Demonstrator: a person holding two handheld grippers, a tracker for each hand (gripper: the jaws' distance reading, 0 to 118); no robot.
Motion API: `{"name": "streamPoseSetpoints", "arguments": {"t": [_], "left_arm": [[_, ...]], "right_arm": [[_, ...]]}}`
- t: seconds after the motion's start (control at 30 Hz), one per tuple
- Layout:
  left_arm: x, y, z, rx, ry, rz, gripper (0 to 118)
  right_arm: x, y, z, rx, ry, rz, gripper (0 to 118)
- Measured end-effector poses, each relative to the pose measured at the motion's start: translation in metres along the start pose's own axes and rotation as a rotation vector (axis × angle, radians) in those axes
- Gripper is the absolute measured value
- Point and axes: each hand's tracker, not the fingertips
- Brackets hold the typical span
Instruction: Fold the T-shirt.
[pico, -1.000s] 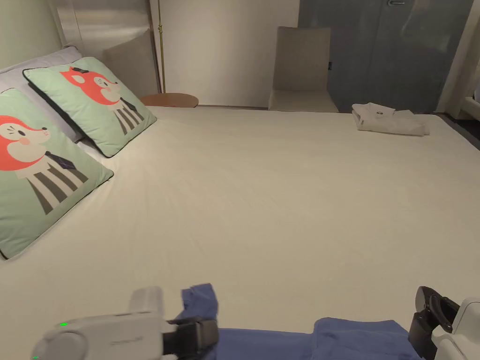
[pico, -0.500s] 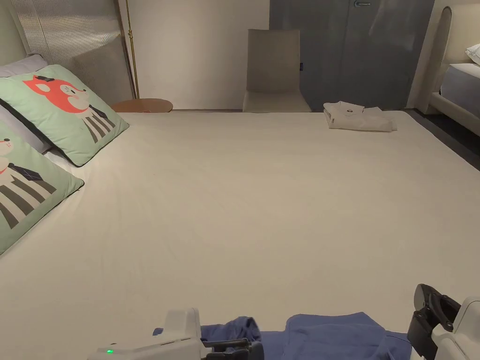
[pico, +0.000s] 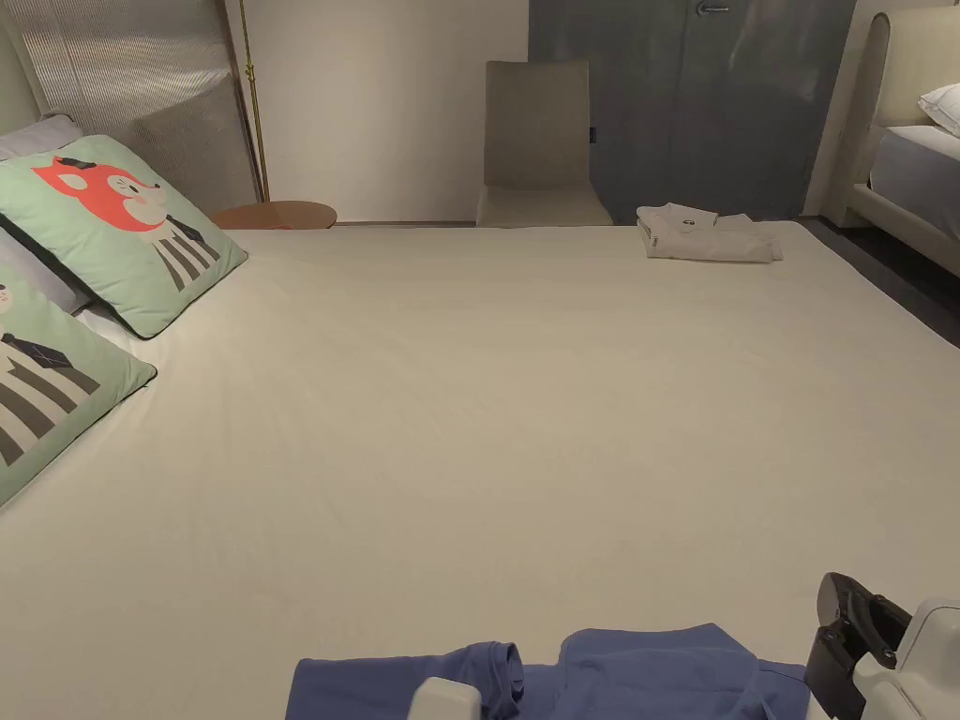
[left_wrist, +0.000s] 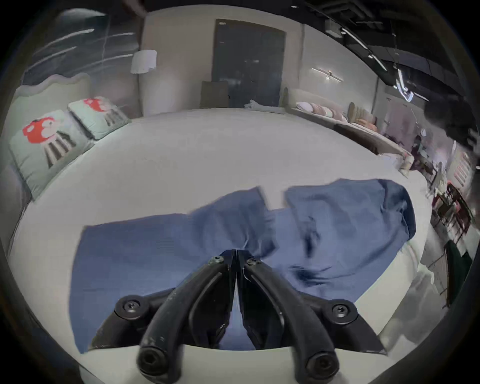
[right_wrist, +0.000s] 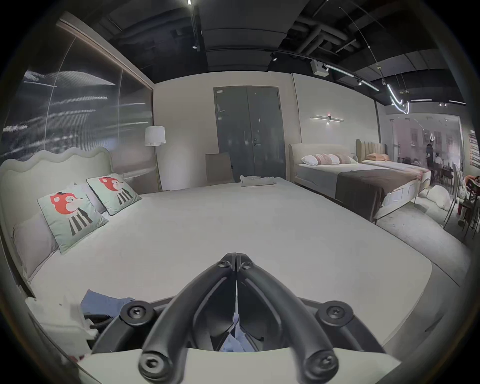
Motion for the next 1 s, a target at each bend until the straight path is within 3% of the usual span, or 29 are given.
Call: {"name": "streamPoseSetpoints", "arguments": {"t": [0.13, 0.23, 0.3, 0.47, 0.67, 0.7, 0.8, 0.83, 1.0], "left_arm": [[0.025, 0.002, -0.001, 0.029, -0.023, -0.039, 1], [0.023, 0.009, -0.002, 0.011, -0.146, 0.022, 0], [0.016, 0.014, 0.003, 0.018, -0.155, 0.07, 0], [-0.052, 0.03, 0.039, 0.11, -0.282, 0.328, 0], [-0.186, 0.023, 0.057, 0.051, -0.609, 0.755, 3], [-0.204, 0.018, 0.057, 0.028, -0.63, 0.77, 12], [-0.235, 0.008, 0.058, -0.031, -0.532, 0.779, 97], [-0.245, 0.003, 0.057, -0.042, -0.501, 0.781, 112], [-0.272, -0.025, 0.041, -0.074, -0.56, 0.999, 110]], "right_arm": [[0.004, 0.0, 0.002, 0.002, -0.013, -0.004, 0], [0.006, 0.001, 0.002, 0.003, -0.021, -0.006, 0], [0.005, 0.002, 0.002, 0.004, -0.025, -0.01, 0], [0.002, 0.004, 0.0, 0.01, -0.018, -0.01, 0], [-0.009, 0.002, -0.006, 0.0, 0.014, -0.021, 0], [-0.012, 0.002, -0.006, -0.003, 0.019, -0.019, 0], [-0.018, 0.001, -0.006, -0.008, 0.034, -0.014, 0], [-0.02, 0.001, -0.006, -0.009, 0.037, -0.009, 0], [-0.024, 0.002, -0.007, -0.015, 0.04, -0.003, 0]]}}
